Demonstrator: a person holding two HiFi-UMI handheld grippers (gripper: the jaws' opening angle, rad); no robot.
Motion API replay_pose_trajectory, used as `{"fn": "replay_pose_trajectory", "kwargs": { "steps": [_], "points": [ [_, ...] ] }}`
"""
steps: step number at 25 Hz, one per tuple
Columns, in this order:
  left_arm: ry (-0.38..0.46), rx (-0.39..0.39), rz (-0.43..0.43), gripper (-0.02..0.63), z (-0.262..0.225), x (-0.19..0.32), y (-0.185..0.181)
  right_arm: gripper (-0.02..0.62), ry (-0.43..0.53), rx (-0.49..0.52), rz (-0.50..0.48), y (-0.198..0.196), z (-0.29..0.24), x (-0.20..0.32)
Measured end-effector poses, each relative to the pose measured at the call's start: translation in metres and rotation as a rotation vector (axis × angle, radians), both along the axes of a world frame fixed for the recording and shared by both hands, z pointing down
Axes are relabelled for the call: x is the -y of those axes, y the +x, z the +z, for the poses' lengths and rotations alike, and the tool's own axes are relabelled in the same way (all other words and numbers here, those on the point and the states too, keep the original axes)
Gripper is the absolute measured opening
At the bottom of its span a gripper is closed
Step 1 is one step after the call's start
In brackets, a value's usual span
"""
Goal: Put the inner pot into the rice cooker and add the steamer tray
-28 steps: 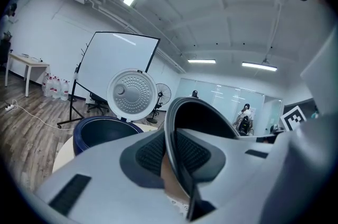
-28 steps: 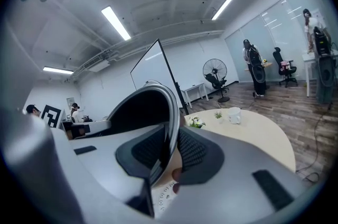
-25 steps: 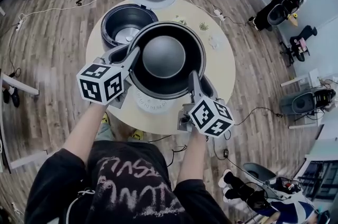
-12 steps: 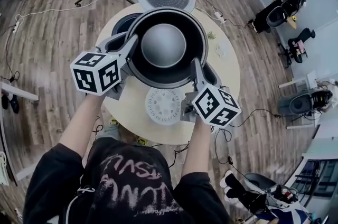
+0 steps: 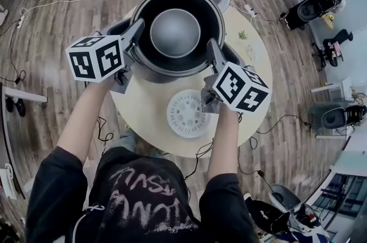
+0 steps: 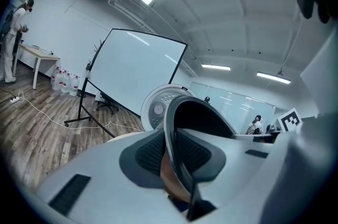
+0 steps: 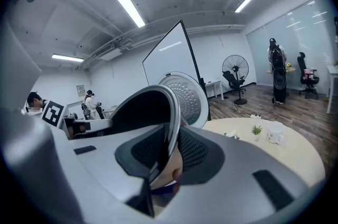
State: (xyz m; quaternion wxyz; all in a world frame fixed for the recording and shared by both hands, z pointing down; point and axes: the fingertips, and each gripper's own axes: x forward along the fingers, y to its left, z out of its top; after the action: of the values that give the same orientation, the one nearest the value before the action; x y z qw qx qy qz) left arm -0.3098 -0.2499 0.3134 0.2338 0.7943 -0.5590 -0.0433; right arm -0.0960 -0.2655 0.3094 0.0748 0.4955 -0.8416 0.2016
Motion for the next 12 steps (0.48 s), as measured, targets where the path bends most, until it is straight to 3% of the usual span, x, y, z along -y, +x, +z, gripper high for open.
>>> {"fn": "replay_pose_trajectory", "kwargs": {
  "steps": [12],
  "points": [
    [-0.187, 0.008, 0.036, 0.086, 0.05, 0.034, -0.019, 0.087, -0.186, 0.02, -0.046, -0.027, 0.052, 0.041]
  ]
}}
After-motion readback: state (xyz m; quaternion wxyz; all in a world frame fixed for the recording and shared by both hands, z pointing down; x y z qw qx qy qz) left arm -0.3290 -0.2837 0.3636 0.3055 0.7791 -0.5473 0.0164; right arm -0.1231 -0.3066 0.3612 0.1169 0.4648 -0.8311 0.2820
